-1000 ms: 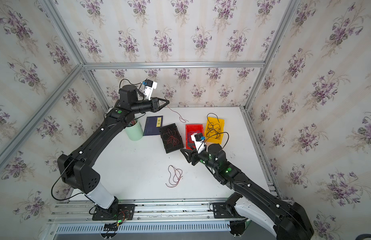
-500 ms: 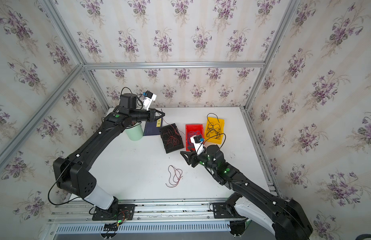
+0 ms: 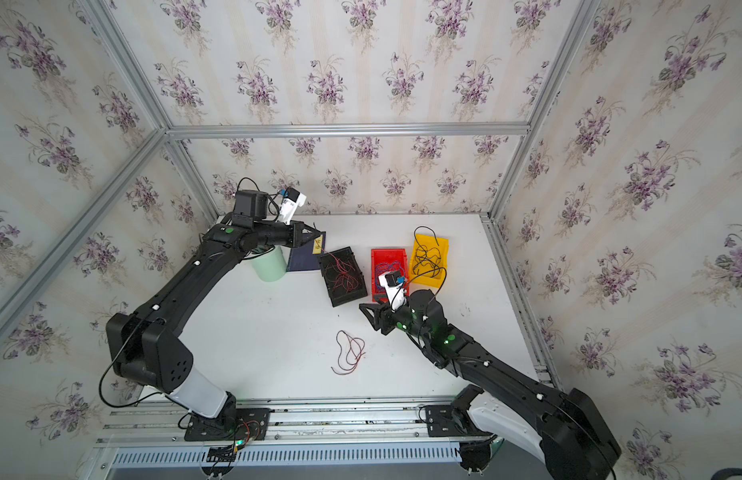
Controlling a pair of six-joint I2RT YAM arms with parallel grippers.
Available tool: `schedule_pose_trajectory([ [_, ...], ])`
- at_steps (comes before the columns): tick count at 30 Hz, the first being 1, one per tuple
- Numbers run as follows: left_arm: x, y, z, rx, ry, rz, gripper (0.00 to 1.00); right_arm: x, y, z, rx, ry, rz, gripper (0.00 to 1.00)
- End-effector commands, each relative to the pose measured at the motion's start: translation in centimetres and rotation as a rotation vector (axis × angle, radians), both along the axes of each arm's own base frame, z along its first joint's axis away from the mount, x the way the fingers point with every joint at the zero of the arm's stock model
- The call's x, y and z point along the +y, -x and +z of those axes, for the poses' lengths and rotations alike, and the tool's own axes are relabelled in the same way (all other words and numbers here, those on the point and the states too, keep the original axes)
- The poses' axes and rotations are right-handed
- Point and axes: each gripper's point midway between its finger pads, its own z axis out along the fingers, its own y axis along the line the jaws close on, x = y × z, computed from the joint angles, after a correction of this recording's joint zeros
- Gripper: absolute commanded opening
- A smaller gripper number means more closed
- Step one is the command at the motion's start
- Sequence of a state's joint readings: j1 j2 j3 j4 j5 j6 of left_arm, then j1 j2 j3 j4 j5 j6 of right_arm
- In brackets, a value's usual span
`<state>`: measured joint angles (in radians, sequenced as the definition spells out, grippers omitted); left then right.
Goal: Untangle and sort cables by color
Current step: Place the cable in the bin.
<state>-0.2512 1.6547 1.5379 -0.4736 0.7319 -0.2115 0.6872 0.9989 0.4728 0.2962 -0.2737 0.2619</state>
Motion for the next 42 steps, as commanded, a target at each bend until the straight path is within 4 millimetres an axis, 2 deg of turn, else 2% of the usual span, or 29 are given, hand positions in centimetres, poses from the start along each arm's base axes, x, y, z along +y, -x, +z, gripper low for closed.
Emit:
schedule_pose_trajectory([
  [1,0.4,-0.4,-2.7,0.046,-0.065,-0.002,0.00,0.4,-0.4,1.3,-0.028,-0.035,0.003,0.60],
  [5,1.0,-1.6,-6.0,0.090,-0.136,0.035,0.00,0.4,-0.6,1.8,-0.031,-0.033,-0.006,0.60],
  [9,0.9,-2.7,-8.1,0.083,-0.206,0.043,0.00,0.3,-0.8,2.2,-0.030,-0.028,-0.018,0.60],
  [13,-0.8,-3.5,-9.3,0.038,-0.264,0.006,0.00,0.2,-0.9,2.3,-0.031,-0.025,-0.027,0.60],
  [16,-1.7,-4.1,-11.4,0.018,-0.331,-0.010,0.00,0.3,-1.1,2.5,-0.029,-0.028,-0.032,0.60],
  [19,-2.2,-4.4,-13.4,0.017,-0.388,-0.018,0.00,0.4,-1.2,2.7,-0.026,-0.030,-0.032,0.59],
  [25,-3.1,-5.2,-16.3,-0.030,-0.538,-0.058,0.00,0.4,-1.2,2.7,-0.020,-0.021,-0.033,0.59],
  [31,-4.3,-5.3,-18.6,-0.026,-0.593,-0.097,0.01,0.2,-1.2,2.8,-0.021,-0.014,-0.036,0.59],
  [36,-4.5,-5.5,-20.3,0.003,-0.626,-0.094,0.15,0.2,-1.1,3.0,-0.023,-0.009,-0.035,0.59],
  [40,-4.3,-5.8,-19.5,-0.008,-0.626,-0.076,0.34,0.1,-1.1,3.2,-0.027,-0.011,-0.035,0.59],
  [42,-4.2,-5.9,-18.9,-0.019,-0.626,-0.064,0.49,0.1,-1.0,3.2,-0.026,-0.009,-0.035,0.60],
])
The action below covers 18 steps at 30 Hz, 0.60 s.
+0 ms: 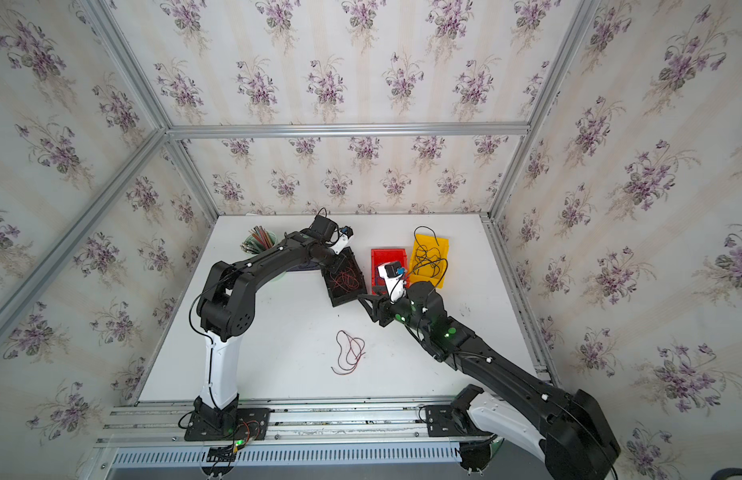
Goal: Untangle and sort cables by color
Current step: Place the cable in the bin.
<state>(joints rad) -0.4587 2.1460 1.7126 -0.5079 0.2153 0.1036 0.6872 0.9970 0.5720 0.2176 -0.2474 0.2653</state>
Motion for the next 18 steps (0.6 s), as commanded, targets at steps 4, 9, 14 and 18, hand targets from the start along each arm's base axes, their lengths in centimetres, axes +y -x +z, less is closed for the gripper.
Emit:
schedule_pose_trajectory([
  [4,0.7,-0.5,2.0,-0.027,0.020,0.037,0.62,-0.1,-0.1,0.4,-0.011,-0.005,-0.006,0.60],
  [9,0.7,-0.3,4.3,-0.044,0.079,0.048,0.78,0.0,0.0,0.5,-0.013,-0.009,-0.001,0.60],
  [14,0.9,-0.5,7.1,-0.063,0.155,0.084,0.93,0.1,0.1,0.4,-0.001,-0.010,0.008,0.60],
  [18,1.5,-0.2,9.3,-0.089,0.169,0.097,0.99,0.2,0.3,0.4,0.006,-0.012,0.018,0.60],
])
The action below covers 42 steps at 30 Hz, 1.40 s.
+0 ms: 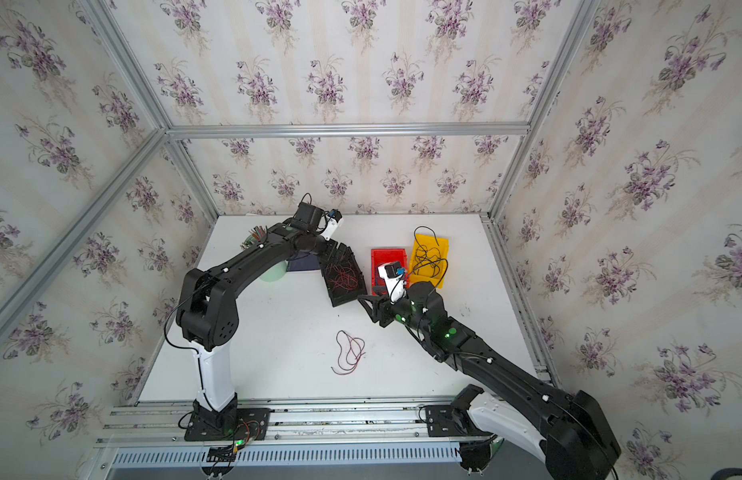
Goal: Untangle and sort cables by color
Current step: Place the cable in the bin, then untie the cable.
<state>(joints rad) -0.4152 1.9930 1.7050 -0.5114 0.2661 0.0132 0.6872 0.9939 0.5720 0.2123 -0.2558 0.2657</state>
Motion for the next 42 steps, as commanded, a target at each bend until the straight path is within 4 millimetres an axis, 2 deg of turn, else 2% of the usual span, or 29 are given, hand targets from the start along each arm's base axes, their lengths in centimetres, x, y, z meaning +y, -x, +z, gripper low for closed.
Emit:
schedule_pose_trajectory([
  [1,0.2,0.3,2.3,-0.021,0.038,0.014,0.99,0.2,0.2,0.3,0.004,-0.011,0.016,0.60],
  [3,0.6,1.0,4.4,-0.044,0.073,0.021,0.99,0.3,0.3,-0.2,0.019,0.006,0.027,0.60],
  [5,1.0,2.1,6.7,-0.066,0.116,0.026,0.99,0.4,0.4,-1.5,0.072,0.052,0.033,0.59],
  [9,1.4,6.0,9.9,-0.073,0.209,0.002,0.99,0.7,1.0,-5.6,0.248,0.157,0.062,0.56],
  [11,1.9,8.3,10.4,-0.064,0.236,0.000,0.99,0.9,1.4,-7.4,0.337,0.189,0.073,0.54],
  [15,3.8,12.9,10.7,-0.055,0.273,0.035,0.99,0.7,2.0,-11.3,0.489,0.281,0.060,0.49],
  [18,5.2,16.0,9.3,-0.021,0.284,0.075,0.99,0.6,2.7,-13.5,0.566,0.338,0.072,0.44],
  [23,6.8,19.6,7.2,0.014,0.294,0.121,0.99,2.1,3.8,-14.8,0.590,0.362,0.129,0.43],
  [26,7.3,20.7,6.3,0.029,0.292,0.132,0.99,3.5,4.0,-15.0,0.565,0.361,0.180,0.42],
  [30,7.8,21.4,6.1,0.025,0.286,0.139,0.99,4.2,3.5,-16.0,0.538,0.402,0.220,0.40],
  [35,8.1,21.7,5.8,0.026,0.269,0.138,0.99,5.2,3.0,-16.9,0.513,0.443,0.281,0.36],
  [42,9.0,21.7,5.0,0.012,0.234,0.170,0.99,5.9,3.7,-17.2,0.516,0.438,0.340,0.33],
])
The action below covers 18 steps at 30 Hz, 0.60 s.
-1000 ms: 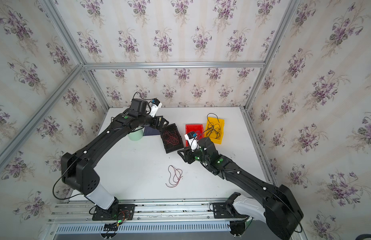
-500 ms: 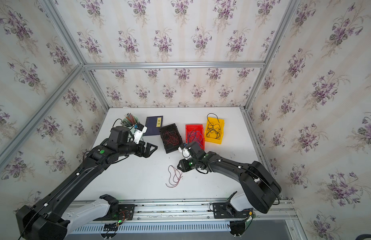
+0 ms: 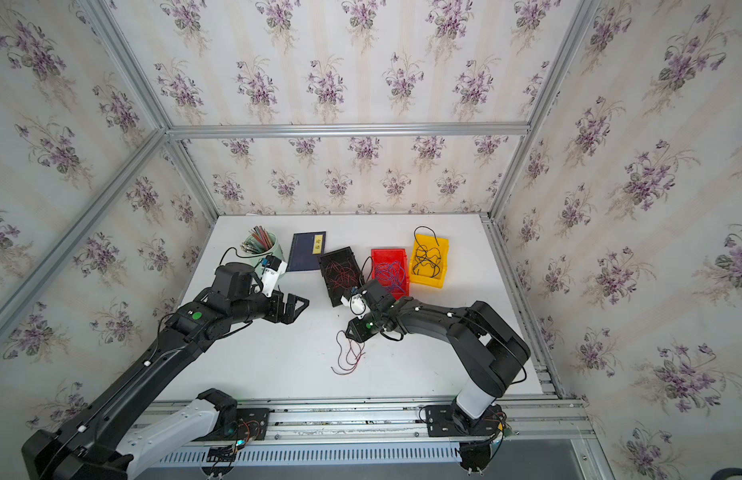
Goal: Untangle and sort cables by color
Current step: Untie the cable.
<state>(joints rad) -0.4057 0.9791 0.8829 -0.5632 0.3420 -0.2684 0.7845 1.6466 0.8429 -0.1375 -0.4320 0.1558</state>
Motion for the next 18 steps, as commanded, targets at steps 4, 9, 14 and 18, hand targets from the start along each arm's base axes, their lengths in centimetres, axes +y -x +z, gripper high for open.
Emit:
schedule_pose_trajectory([
  [4,0.3,-0.4,-0.6,-0.002,-0.026,0.013,0.99,0.5,0.7,-0.2,0.009,-0.024,0.049,0.33],
  [9,0.1,-0.8,-0.6,0.003,-0.032,0.000,0.99,0.5,0.8,-0.8,0.015,-0.025,0.045,0.32],
  [14,0.1,-0.7,-0.4,0.004,-0.036,-0.002,0.99,0.4,0.4,-1.6,0.005,-0.004,0.039,0.32],
  [18,0.5,-0.4,-0.4,0.000,-0.045,0.005,0.99,0.8,0.0,-1.8,0.002,-0.004,0.040,0.31],
])
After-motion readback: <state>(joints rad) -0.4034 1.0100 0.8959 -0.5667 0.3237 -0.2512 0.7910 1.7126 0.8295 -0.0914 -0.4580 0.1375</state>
